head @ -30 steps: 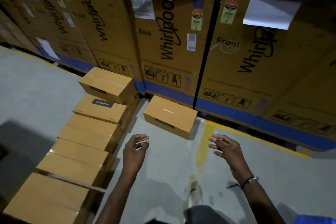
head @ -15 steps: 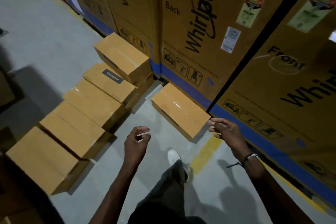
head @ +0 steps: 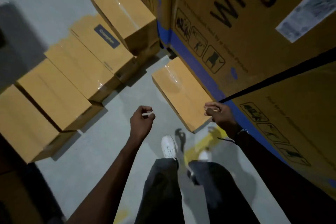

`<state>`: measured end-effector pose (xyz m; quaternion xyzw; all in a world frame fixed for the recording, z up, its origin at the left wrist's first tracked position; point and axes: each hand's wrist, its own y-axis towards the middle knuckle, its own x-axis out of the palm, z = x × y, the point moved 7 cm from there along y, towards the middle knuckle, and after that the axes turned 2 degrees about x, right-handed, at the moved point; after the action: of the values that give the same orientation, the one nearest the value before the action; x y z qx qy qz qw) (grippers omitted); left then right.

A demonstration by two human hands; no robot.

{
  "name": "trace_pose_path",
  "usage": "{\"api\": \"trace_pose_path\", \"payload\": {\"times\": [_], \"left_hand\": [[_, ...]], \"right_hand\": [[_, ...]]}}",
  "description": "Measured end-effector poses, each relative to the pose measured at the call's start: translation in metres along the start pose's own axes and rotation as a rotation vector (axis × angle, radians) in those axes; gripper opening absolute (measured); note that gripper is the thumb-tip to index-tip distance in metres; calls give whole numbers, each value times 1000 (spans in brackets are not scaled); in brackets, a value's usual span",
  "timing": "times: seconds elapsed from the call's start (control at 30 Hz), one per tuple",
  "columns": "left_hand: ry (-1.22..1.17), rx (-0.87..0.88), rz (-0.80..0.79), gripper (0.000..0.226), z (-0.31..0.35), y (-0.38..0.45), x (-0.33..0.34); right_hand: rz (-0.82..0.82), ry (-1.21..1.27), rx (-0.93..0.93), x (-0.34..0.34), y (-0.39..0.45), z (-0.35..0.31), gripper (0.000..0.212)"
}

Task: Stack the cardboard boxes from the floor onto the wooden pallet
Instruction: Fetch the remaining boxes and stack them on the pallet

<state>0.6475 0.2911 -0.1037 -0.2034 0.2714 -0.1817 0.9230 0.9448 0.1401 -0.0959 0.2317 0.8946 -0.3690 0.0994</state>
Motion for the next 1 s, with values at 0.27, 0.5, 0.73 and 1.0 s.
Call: {"api": "trace_pose_path", "payload": {"times": [0.27, 0.5, 0.73, 1.0], "left_hand": [[-7, -121, -1, 22, -85, 91, 122], [45, -105, -9, 60, -167, 182, 254], [98, -128, 9, 106, -226, 251, 332], [124, -106, -19, 133, -261, 281, 362]], "right_hand": [[-21, -374, -73, 5, 135, 113, 40], [-145, -416, -106, 11, 287, 214, 55], [-134, -430, -164, 23, 385, 255, 66], [-113, -629, -199, 51, 429, 273, 76]]}}
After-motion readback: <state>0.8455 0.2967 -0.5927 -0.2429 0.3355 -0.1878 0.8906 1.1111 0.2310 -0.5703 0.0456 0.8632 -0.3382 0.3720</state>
